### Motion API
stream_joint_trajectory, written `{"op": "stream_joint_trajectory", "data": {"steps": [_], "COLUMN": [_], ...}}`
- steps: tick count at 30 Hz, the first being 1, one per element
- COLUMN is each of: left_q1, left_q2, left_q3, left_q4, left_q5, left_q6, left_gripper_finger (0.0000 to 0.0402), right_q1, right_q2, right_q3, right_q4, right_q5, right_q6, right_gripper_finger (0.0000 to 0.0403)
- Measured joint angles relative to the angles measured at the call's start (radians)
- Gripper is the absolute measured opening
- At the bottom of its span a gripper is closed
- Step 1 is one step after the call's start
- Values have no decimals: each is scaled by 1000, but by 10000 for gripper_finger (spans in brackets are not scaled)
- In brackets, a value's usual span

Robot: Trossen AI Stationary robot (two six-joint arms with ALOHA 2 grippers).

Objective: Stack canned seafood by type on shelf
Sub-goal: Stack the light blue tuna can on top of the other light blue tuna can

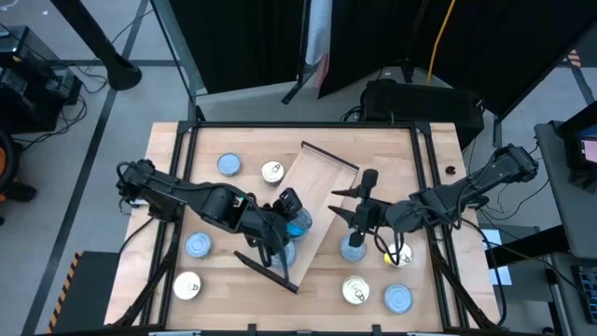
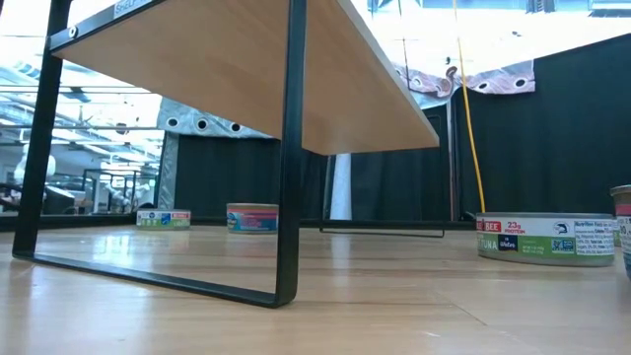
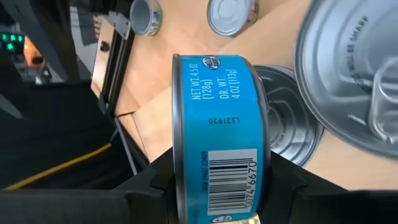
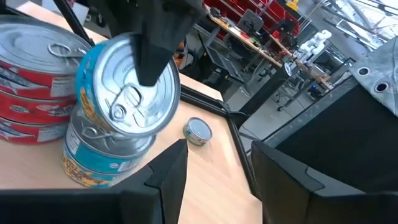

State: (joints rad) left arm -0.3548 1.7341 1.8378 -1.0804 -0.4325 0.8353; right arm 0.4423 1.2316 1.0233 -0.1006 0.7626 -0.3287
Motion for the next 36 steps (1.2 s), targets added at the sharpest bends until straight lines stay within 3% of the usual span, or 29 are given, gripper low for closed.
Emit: {"op": "stream_joint_trajectory", "data": {"steps": [17, 36], "left_q1": [29, 51], "left_q2": [19, 20], "left_q3": [0, 0], "left_q4": [-3, 0], "left_q5": [9, 13], "left_q6": [296, 438], "left_gripper_finger": [146, 146], "right_q1": [-23, -23], "right_q2": [0, 0], "right_q3": [0, 0], "right_q4": [-33, -36], "right_q5": [-4, -4], "right_q6": [1, 2], "right_gripper_finger": [169, 169]}}
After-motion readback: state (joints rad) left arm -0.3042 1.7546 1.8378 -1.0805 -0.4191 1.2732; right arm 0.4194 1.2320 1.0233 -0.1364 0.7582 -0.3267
